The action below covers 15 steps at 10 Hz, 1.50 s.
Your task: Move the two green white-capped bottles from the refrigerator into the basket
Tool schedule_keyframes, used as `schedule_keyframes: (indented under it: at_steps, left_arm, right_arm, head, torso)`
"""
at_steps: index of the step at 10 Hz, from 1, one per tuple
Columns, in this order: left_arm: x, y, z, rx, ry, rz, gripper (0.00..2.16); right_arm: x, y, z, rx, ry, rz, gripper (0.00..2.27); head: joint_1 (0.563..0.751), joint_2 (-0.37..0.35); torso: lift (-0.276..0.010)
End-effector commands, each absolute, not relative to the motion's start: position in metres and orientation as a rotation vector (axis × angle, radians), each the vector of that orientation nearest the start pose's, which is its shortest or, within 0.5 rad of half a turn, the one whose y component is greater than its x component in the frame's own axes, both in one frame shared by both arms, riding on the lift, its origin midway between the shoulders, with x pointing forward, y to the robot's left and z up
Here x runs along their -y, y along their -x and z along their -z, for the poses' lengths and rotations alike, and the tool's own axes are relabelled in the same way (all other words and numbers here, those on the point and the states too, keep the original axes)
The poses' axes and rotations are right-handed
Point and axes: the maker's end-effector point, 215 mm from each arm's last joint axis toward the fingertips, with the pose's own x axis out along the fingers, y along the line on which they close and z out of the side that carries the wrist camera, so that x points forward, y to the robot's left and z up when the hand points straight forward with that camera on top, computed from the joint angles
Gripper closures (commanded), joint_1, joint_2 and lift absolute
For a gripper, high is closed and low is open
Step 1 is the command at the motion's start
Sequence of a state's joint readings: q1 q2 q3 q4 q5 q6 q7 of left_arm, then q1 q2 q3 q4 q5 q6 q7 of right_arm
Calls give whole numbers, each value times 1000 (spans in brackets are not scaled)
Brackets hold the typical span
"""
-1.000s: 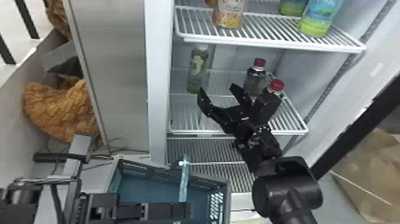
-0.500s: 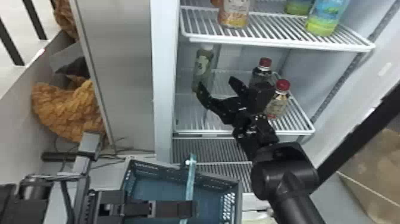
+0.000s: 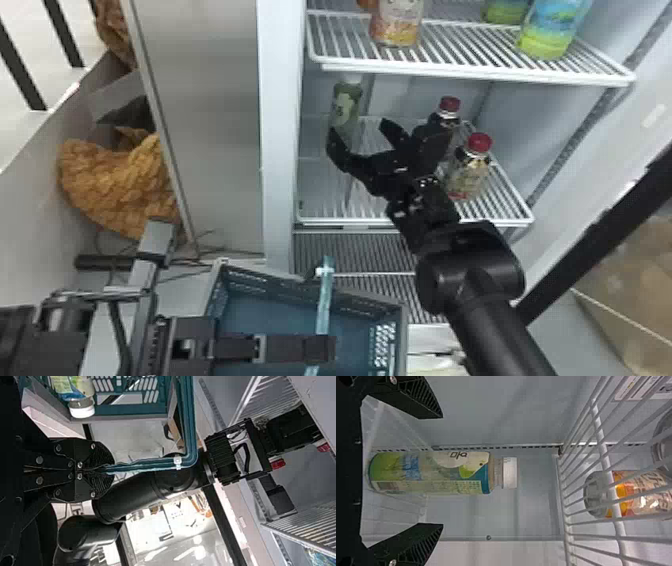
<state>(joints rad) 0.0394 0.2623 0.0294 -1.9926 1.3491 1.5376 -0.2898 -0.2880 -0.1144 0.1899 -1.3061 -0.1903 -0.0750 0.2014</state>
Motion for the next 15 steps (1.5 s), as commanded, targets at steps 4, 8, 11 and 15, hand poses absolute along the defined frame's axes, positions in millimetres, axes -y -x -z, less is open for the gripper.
schedule_keyframes:
  at_steps: [4,8,11,15]
  left_arm:
    - [-4,-299,312,-1007,773,1250,1161]
    - [-2,-301,311,-1003,769,1251,1161]
    - [0,-303,308,-998,772,1257,1161]
    - [1,-305,308,-996,776,1257,1161]
  right_arm:
    - [132,-680,280,98,-17,-349,62]
    - [125,-696,283,74,5,-360,62]
    - [119,-712,281,57,23,-365,62]
    - [111,-718,289,16,-2,-375,518]
  head:
    - [695,-145]
    - [695,-136]
    - [695,-133]
    - [695,-123]
  torso:
    - [-263]
    - [-263]
    - [-263]
    - [-263]
